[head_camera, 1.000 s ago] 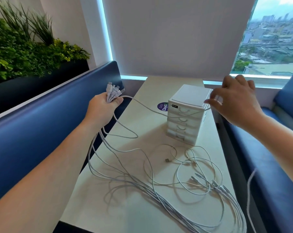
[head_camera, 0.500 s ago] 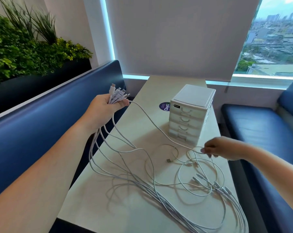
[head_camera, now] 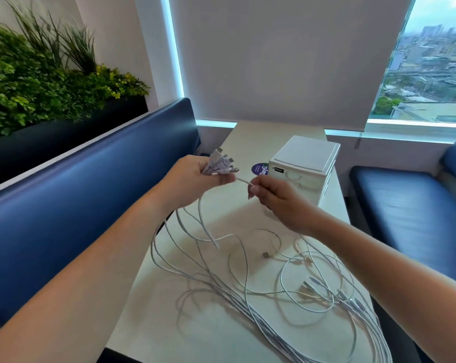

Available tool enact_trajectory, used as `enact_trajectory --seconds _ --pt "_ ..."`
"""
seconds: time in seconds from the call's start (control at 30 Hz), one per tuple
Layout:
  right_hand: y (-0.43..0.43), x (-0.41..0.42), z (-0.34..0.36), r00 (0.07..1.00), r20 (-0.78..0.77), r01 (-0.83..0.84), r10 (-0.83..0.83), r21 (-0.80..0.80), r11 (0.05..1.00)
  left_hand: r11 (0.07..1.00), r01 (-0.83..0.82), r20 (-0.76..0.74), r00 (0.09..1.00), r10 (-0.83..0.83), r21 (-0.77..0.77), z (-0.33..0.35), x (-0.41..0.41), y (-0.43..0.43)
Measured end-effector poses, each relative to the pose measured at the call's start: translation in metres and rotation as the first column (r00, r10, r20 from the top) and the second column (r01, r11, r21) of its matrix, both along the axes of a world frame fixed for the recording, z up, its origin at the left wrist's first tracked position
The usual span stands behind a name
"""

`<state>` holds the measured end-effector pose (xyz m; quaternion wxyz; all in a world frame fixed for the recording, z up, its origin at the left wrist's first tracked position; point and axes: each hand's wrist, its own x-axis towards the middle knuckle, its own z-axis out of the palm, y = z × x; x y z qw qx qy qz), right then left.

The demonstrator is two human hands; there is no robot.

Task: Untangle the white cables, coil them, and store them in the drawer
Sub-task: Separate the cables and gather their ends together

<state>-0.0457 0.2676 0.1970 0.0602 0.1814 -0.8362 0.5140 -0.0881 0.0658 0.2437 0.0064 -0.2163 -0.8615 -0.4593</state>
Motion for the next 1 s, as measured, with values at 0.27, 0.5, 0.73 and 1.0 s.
enact_trajectory --seconds 0.27,0.5,0.73,1.0 --pt "0.061 0.020 -0.049 0.800 0.587 -0.416 -0.127 0.694 0.588 0.919 -0.336 -0.205 0.904 0.376 0.204 0.021 -0.023 -0.058" --pt "0.022 0.012 -0.063 0.915 0.404 -0.309 -0.024 0.735 0.604 0.878 -0.337 -0.216 0.881 0.421 0.339 0.024 -0.022 -0.057" --pt "-0.073 -0.009 -0.064 0.990 0.059 -0.140 0.127 0.358 0.923 0.821 -0.322 -0.161 0.884 0.439 0.471 0.032 -0.024 -0.059" --pt "-0.153 -0.042 -0.078 0.949 0.209 -0.274 0.235 0.185 0.944 0.765 -0.253 -0.109 0.916 0.387 0.592 0.035 -0.022 -0.043"
